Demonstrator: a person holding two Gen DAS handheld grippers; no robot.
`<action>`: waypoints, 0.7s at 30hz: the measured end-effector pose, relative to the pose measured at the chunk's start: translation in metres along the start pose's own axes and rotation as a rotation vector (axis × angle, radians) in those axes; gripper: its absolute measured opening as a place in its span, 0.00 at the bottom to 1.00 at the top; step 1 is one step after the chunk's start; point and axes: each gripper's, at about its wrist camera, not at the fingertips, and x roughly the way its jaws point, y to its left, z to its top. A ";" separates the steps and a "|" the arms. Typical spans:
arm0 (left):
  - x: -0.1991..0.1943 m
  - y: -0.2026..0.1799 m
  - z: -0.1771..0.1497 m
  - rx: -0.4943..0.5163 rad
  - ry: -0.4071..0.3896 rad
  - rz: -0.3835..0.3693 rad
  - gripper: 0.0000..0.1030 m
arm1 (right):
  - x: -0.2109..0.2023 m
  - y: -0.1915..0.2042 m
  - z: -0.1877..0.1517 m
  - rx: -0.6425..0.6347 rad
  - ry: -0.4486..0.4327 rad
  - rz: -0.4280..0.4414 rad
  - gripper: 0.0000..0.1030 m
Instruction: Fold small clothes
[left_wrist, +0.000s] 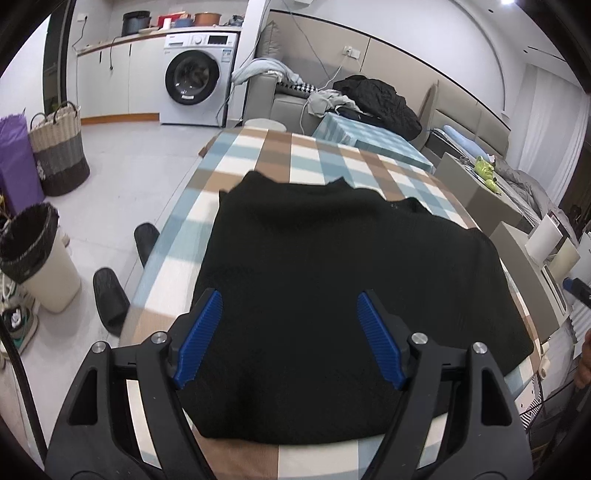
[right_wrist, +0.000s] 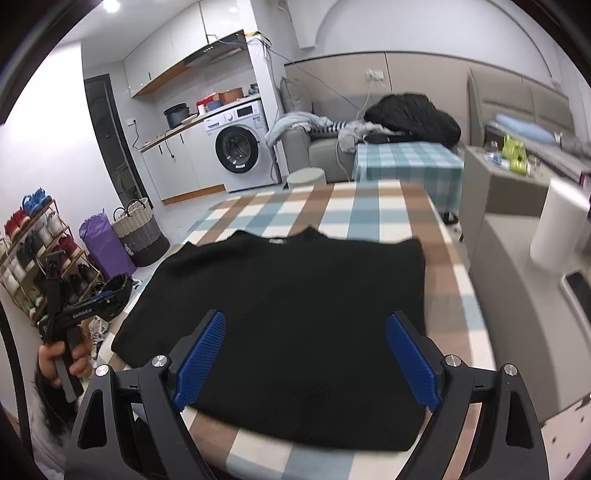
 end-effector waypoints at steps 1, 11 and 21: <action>0.001 0.000 -0.004 0.001 0.008 -0.001 0.72 | 0.003 -0.002 -0.004 0.011 0.004 -0.004 0.88; 0.027 0.002 -0.021 -0.017 0.088 0.028 0.72 | 0.024 -0.024 -0.026 0.127 -0.002 0.045 0.88; 0.008 0.023 -0.046 -0.115 0.083 0.037 0.72 | 0.033 -0.019 -0.050 0.167 0.004 0.050 0.88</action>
